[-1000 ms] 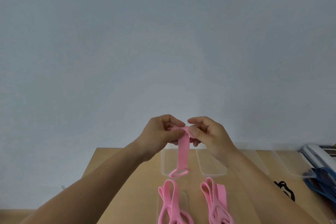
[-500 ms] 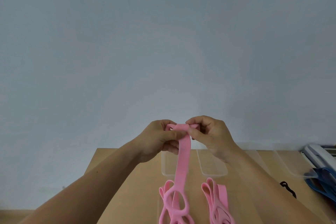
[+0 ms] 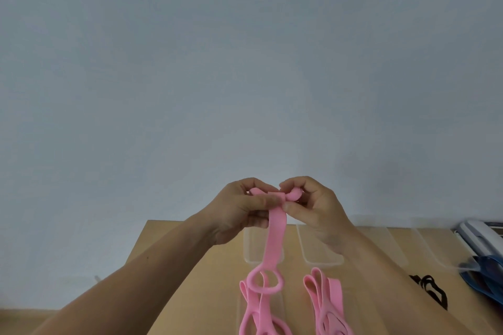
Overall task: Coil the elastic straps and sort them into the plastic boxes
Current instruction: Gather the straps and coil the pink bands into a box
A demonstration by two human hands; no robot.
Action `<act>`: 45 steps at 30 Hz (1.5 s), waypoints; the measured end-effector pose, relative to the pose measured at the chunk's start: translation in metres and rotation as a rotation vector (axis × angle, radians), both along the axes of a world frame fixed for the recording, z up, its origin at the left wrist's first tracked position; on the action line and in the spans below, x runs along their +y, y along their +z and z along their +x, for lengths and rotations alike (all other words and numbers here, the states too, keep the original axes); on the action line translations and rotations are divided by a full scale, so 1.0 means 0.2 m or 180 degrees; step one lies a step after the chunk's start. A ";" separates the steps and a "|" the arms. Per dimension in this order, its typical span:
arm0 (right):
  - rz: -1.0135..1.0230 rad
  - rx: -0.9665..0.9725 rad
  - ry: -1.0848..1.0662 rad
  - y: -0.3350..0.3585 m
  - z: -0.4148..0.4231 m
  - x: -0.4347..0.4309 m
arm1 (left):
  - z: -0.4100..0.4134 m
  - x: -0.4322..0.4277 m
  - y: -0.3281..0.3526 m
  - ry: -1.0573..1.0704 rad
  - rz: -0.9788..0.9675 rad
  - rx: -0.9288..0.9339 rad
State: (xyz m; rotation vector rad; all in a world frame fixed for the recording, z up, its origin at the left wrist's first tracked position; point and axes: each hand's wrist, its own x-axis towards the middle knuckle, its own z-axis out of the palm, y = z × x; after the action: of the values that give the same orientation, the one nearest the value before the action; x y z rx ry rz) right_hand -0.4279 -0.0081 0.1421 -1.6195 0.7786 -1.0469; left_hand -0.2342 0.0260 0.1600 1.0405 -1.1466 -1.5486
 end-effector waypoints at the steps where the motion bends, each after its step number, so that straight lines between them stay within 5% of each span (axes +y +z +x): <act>1: 0.0172 -0.0039 0.0026 0.01 0.00 0.00 | 0.00 0.00 0.00 0.0032 -0.0088 0.0034; 7: 0.0117 0.0231 -0.0158 0.03 0.00 -0.01 | 0.00 -0.02 -0.04 0.0183 -0.0596 -0.0297; 24: -0.0739 0.0590 -0.0346 -0.02 0.04 -0.02 | 0.03 -0.01 -0.01 -0.0071 -0.0006 -0.0316; 36: 0.0275 0.0362 -0.0058 -0.02 0.05 -0.03 | 0.03 -0.03 -0.07 0.0274 -0.0789 -0.0651; 45: -0.0313 0.0419 -0.0367 0.01 0.06 -0.02 | 0.03 -0.02 -0.05 0.0139 -0.0547 -0.0925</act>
State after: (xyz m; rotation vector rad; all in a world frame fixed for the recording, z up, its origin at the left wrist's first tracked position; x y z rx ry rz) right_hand -0.4165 -0.0115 0.1449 -1.7581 0.9300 -1.0824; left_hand -0.2281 0.0224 0.1496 1.1907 -1.4184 -1.2669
